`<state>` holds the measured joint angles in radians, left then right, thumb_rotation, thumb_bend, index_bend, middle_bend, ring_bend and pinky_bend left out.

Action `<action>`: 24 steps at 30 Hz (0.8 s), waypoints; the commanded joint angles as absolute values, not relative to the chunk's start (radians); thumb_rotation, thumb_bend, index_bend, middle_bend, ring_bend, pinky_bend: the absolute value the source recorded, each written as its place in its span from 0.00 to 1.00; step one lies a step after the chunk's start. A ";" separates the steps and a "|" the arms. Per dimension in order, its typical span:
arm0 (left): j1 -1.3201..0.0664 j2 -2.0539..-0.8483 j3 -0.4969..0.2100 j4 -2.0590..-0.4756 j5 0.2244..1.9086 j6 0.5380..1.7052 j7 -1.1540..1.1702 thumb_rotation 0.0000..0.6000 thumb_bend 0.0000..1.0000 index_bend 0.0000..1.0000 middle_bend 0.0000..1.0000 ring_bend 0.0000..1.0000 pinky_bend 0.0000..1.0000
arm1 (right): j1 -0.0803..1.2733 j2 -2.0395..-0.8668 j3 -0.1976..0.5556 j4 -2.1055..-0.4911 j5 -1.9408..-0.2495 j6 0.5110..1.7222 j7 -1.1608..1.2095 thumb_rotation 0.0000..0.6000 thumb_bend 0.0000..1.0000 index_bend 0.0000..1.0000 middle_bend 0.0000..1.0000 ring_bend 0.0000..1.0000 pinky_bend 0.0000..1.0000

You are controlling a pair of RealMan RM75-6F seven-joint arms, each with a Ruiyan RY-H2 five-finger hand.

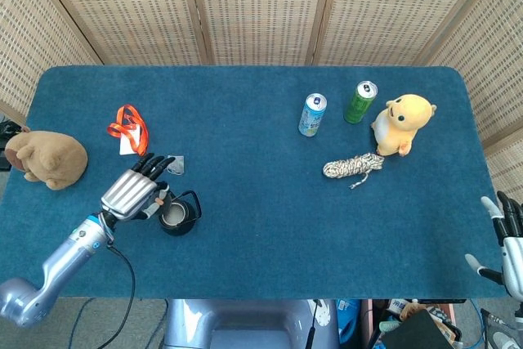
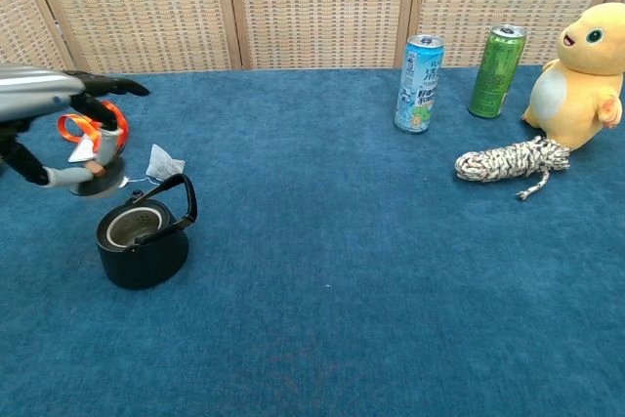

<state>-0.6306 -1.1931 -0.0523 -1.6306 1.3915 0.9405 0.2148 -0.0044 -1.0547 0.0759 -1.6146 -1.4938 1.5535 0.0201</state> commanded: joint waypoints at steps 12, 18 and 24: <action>-0.547 -1.320 0.029 -1.328 1.428 0.953 0.005 1.00 0.45 0.60 0.00 0.00 0.00 | 0.004 -1.067 0.069 -1.620 -1.498 1.540 -0.010 1.00 0.00 0.00 0.00 0.00 0.00; -0.544 -1.356 0.029 -1.296 1.434 0.955 0.013 1.00 0.45 0.59 0.00 0.00 0.00 | 0.004 -1.065 0.071 -1.620 -1.496 1.540 -0.005 1.00 0.00 0.00 0.00 0.00 0.00; -0.534 -1.322 0.022 -1.367 1.435 0.986 0.047 1.00 0.39 0.09 0.00 0.00 0.00 | 0.003 -1.063 0.070 -1.620 -1.499 1.544 0.000 1.00 0.00 0.00 0.00 0.00 0.00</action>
